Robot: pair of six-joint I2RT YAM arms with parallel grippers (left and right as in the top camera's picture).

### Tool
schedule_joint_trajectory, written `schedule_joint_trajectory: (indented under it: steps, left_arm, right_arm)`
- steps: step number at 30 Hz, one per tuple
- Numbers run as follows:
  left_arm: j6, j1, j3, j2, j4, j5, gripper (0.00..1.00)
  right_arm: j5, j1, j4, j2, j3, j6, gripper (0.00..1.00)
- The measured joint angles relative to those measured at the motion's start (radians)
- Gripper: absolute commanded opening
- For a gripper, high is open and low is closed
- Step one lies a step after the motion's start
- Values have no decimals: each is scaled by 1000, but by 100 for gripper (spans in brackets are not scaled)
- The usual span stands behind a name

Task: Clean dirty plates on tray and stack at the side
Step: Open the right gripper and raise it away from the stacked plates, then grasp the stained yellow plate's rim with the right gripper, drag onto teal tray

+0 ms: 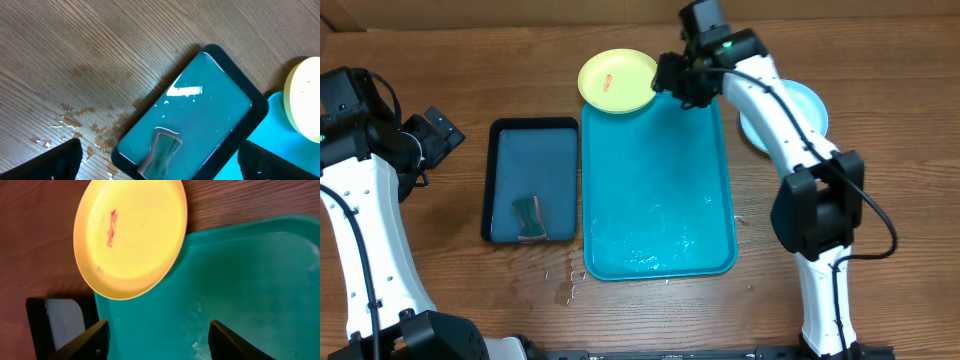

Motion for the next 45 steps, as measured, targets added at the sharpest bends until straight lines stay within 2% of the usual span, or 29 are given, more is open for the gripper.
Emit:
schedule_joint_trajectory:
  steps: [11, 22, 30, 33, 40, 45]
  left_arm:
    - [0, 0, 0, 0, 0, 0, 100]
    - [0, 0, 0, 0, 0, 0, 100]
    - [0, 0, 0, 0, 0, 0, 100]
    - [0, 0, 0, 0, 0, 0, 100]
    - [0, 0, 0, 0, 0, 0, 100]
    - [0, 0, 0, 0, 0, 0, 100]
  right_arm:
    - [63, 14, 93, 36, -2, 106, 64]
    - [92, 60, 126, 156, -6, 131, 63]
    - [106, 65, 161, 167, -7, 131, 17]
    - [108, 65, 146, 167, -8, 135, 6]
    - [109, 60, 89, 167, -8, 137, 4]
    - [107, 45, -15, 167, -7, 116, 4]
